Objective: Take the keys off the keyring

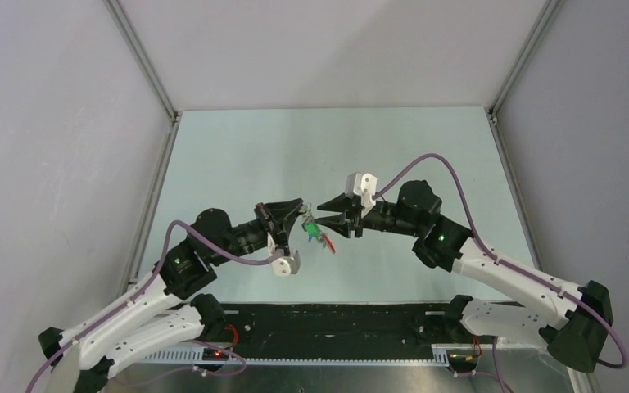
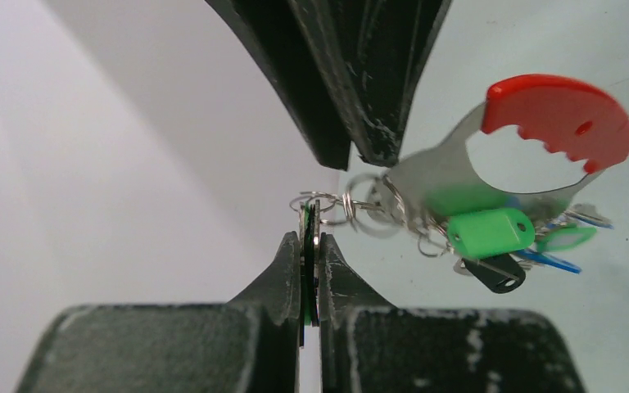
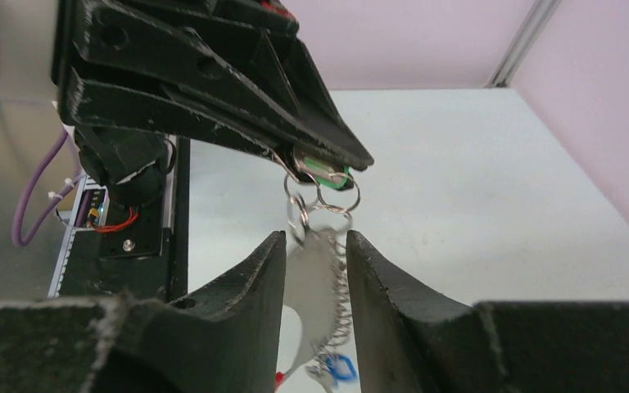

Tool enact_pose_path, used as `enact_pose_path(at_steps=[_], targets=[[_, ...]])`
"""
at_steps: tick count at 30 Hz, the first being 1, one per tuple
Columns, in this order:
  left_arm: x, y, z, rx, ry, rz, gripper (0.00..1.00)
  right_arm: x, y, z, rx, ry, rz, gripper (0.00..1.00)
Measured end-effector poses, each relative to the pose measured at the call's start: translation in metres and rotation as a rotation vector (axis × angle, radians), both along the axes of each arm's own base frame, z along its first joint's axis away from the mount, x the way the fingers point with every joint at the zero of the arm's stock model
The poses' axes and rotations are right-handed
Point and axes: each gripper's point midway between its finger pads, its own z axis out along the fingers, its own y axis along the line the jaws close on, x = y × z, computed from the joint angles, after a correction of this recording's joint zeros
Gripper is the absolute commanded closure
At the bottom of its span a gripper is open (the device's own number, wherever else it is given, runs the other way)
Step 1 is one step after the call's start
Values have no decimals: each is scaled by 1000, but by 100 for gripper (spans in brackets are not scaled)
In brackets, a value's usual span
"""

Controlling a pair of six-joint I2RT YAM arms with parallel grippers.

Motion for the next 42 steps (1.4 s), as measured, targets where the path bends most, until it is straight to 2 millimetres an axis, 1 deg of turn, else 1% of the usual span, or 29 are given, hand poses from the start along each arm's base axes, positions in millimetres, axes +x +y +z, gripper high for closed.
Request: enact_pose_path(at_steps=[4,7,10,13,15,16,18,19,21,25,26,27,28,29,30,31,33,37,40,42], targets=[[-1,-1,-2,3,3,-5,100,-2,0,10,32,-29,13,63],[-1,-1,-3,4,4,-7,100,-3,1,13,40,-35,17,64],[-1,-1,-2,2,3,-8,100,-2,5,11,41,-35,21,64],[-3,0,-1,-3,0,-13,100,-1,9,6,33,-25,25,64],[-4,1,1,-10,0,-14,100,0,13,1,24,-17,29,69],[-4,1,2,-13,-1,-15,100,0,15,-1,20,-14,30,80],[-5,2,2,-15,-3,-14,100,0,17,-4,14,-11,35,91],[-5,2,2,-15,-2,-14,100,0,18,-5,13,-9,36,93],[-4,2,1,-13,-1,-12,100,-2,18,-4,14,-8,40,99],[-3,3,-1,-11,0,-4,100,-3,16,-7,-1,-3,35,100],[-3,3,-1,-10,-1,-3,100,-4,14,-7,-6,-1,32,99],[-3,3,-1,-10,0,-3,100,-5,12,-6,-7,-2,31,94],[-3,3,-1,-11,-1,-4,100,-6,11,-5,-7,-3,29,80],[-3,3,-1,-10,0,-4,100,-7,9,-4,-6,-3,28,72],[-3,3,-1,-11,-1,-4,100,-9,7,-2,-5,-4,28,59],[-2,3,0,-12,-2,-2,100,-10,6,-2,-8,-3,31,51],[-1,3,0,-12,-3,7,100,-15,4,-4,-16,7,46,45],[0,1,-4,-3,6,3,100,-23,1,-6,-34,19,68,44],[-2,-1,-9,9,27,-8,100,-20,-10,-1,-29,17,44,44],[-4,-1,-14,18,47,-18,100,-12,-20,7,-9,7,11,39]])
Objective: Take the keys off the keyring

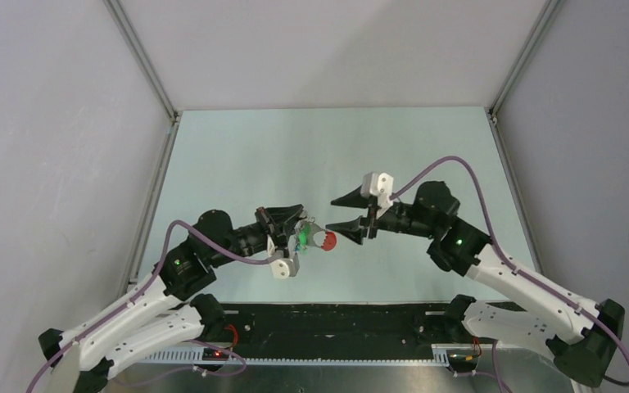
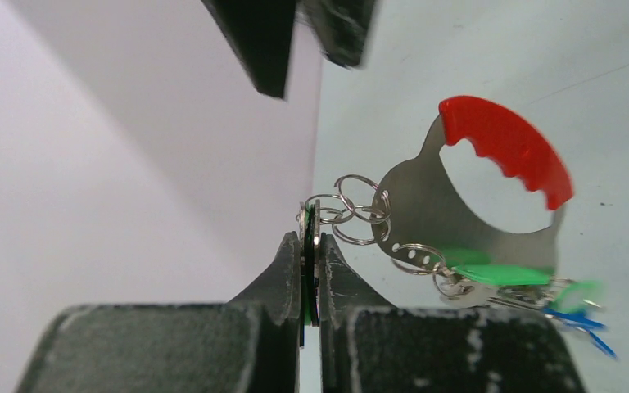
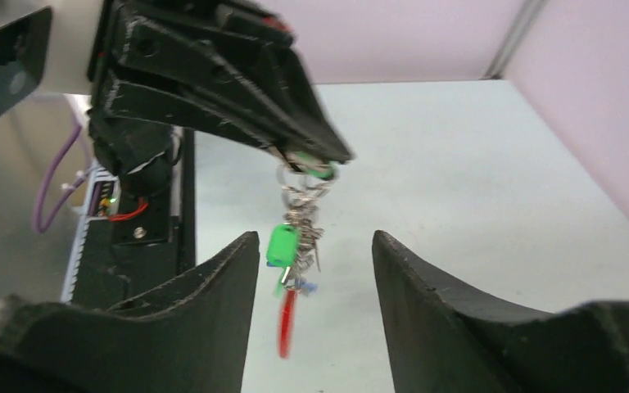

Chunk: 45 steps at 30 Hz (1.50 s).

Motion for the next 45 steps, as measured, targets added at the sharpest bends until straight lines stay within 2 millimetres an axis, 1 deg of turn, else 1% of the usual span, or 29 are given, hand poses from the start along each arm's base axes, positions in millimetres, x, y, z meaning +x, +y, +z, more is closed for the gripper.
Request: enact_pose_path(at_steps=[1,3,5,6,9,11,12,13,14,15,16,17,18,20,21,24,25,26,27,28,30,31,32,34,38,44,45], targets=[[-1,1,-1,1,10,-2,100,4,-6,4,12,-3,-17,34],[-5,3,-2,-6,31,-5,100,8,-14,10,25,-9,-39,28],[-8,5,1,-26,44,-7,100,5,-14,8,17,-8,-29,24],[-10,6,2,-38,51,-10,100,2,-12,4,3,-5,-14,22],[-14,7,7,-64,70,-16,100,-8,0,-17,-59,31,30,21],[-15,7,10,-75,79,-18,100,-12,7,-30,-96,52,47,22],[-15,6,11,-79,84,-18,100,-13,10,-35,-110,60,51,25],[-15,6,11,-81,89,-19,100,-13,14,-40,-123,64,51,29],[-16,6,11,-82,93,-19,100,-13,17,-44,-133,66,50,41],[-16,6,10,-83,98,-19,100,-12,19,-48,-143,68,47,52],[-16,6,10,-83,101,-20,100,-11,21,-50,-149,60,46,77],[-17,6,10,-84,105,-22,100,-10,23,-53,-154,59,41,89],[-17,6,10,-86,108,-23,100,-8,25,-54,-158,49,35,99],[-18,6,10,-90,116,-21,100,-4,26,-56,-160,49,17,100],[-18,7,11,-94,120,-19,97,-1,26,-55,-160,42,3,100],[-20,11,13,-124,149,-2,90,8,23,-48,-149,-16,-39,100],[-21,12,15,-137,163,0,84,9,22,-44,-145,-39,-53,100],[-22,14,16,-155,181,2,81,10,19,-38,-139,-76,-66,100],[-24,14,17,-168,195,2,74,13,16,-32,-132,-114,-84,100],[-26,15,19,-190,219,1,69,16,12,-26,-127,-156,-104,100],[-30,17,22,-226,254,-1,54,25,5,-16,-132,-235,-154,100],[-32,18,24,-247,276,0,51,31,3,-10,-138,-278,-179,100],[-34,19,27,-272,293,-2,46,37,1,-5,-147,-323,-203,100],[-35,20,31,-307,324,0,41,46,-1,6,-164,-404,-240,100],[-31,21,32,-374,413,44,39,59,-1,33,-188,-617,-297,100],[-24,18,37,-473,524,86,36,69,4,64,-215,-916,-328,100],[-23,17,37,-488,540,90,36,69,4,66,-215,-930,-330,100]])
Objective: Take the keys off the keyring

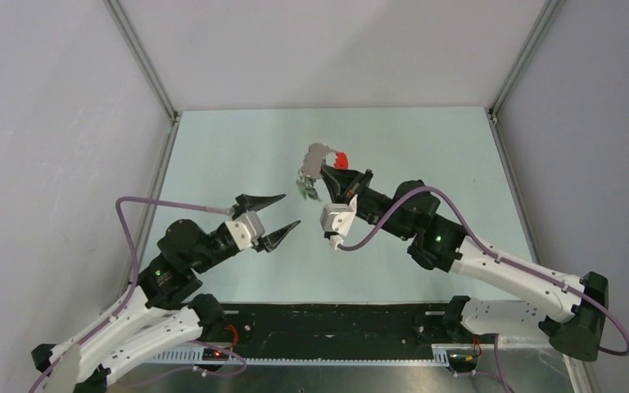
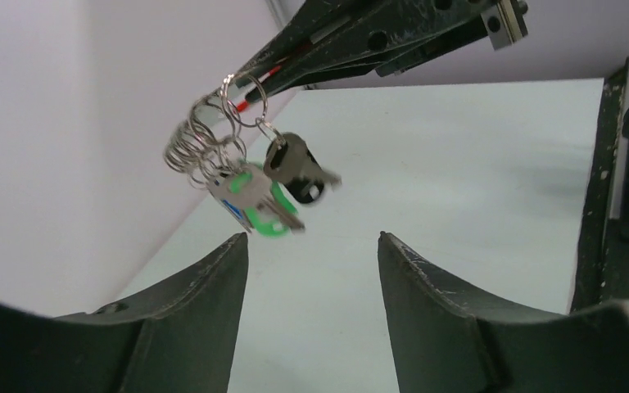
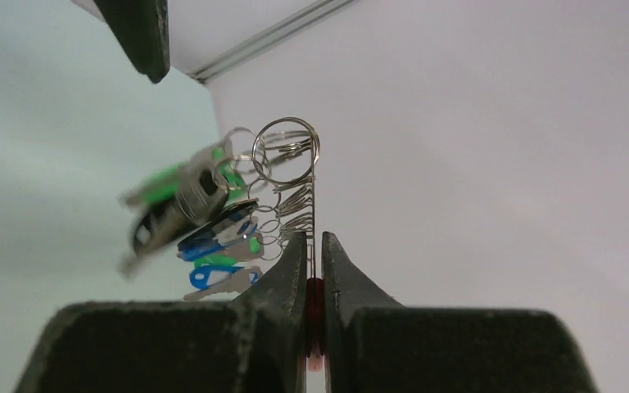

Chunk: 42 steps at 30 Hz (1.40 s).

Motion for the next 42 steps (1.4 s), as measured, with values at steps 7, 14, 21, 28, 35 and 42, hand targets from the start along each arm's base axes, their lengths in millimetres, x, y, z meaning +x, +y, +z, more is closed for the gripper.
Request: enact_pose_path(at_steps=[7,14,21,28,35,42], targets=[[5,-9,8,-115,125,9,40,1,7,35,2,-182,8,100],[-1,-9,27,-205,135,-17,46,-5,11,52,3,-293,24,100],[-5,-9,52,-283,79,-47,47,-5,14,51,-12,-316,32,100],[1,-23,56,-265,82,-71,46,-6,16,50,-15,-317,35,100],[12,-24,52,-250,80,-27,46,-7,19,48,-19,-316,46,100],[22,-26,48,-234,79,12,44,-9,21,47,-19,-317,58,100]])
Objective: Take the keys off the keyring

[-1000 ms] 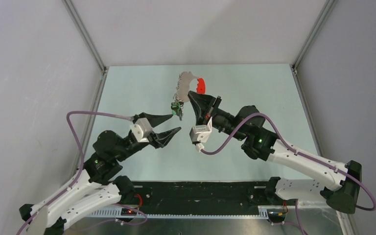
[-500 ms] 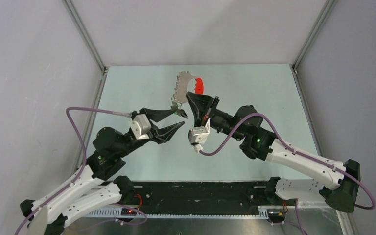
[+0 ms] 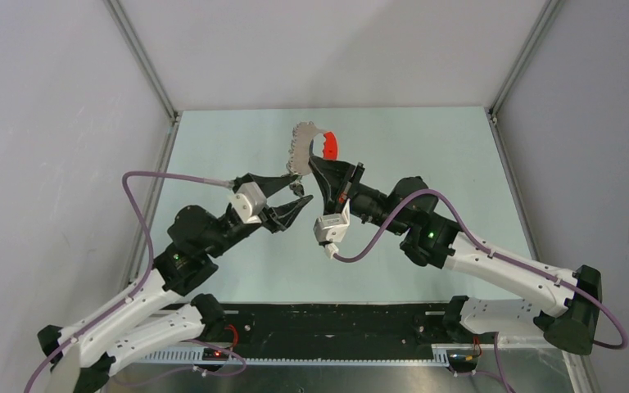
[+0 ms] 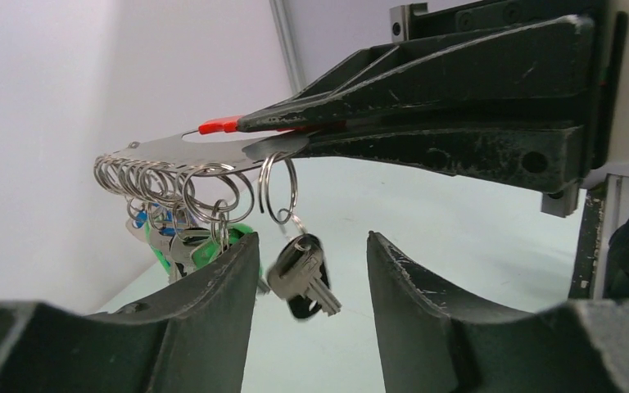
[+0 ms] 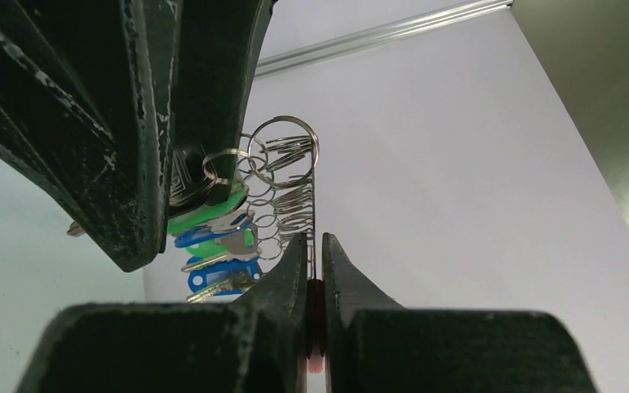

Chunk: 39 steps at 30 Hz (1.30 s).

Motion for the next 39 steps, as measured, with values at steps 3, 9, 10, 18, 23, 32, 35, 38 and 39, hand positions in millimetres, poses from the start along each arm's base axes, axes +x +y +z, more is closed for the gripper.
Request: enact_pose_path(at_steps=[3,9,10,18,23,32,35,38,39], targets=[[3,0,-2,5,3,15,53,0,0,0,0,0,1,100],[7,-3,-5,17,7,22,76,0,0,0,-1,1,1,100],[8,-3,-6,19,6,23,76,0,0,-1,-3,1,1,100],[8,-3,-6,21,7,24,70,0,1,-2,-7,4,1,100],[6,-1,-3,10,1,23,87,3,-1,-3,-8,5,-8,100],[1,5,-6,0,-1,21,93,5,-2,-3,-7,8,-12,100],[1,4,-6,1,0,19,77,5,-2,-3,-8,8,-11,100],[0,3,-7,4,-2,12,72,5,-2,-3,-7,8,-11,100],[0,2,-7,6,-1,8,73,5,-2,-3,-7,8,-11,100]])
